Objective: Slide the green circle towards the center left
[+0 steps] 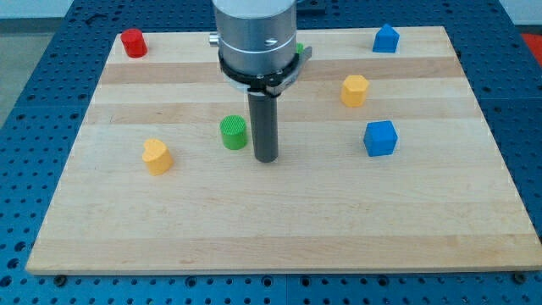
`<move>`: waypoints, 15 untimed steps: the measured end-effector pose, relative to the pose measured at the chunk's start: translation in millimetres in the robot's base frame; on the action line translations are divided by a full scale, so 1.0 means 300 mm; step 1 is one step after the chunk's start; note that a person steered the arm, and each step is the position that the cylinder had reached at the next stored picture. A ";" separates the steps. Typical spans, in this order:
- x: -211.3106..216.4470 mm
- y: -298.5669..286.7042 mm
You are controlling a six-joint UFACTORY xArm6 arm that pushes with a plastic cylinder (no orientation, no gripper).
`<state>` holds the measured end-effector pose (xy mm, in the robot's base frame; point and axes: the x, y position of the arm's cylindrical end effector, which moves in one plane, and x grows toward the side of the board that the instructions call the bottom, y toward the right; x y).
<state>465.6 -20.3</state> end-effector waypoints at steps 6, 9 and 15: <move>-0.110 -0.155; -0.118 -0.228; -0.200 -0.351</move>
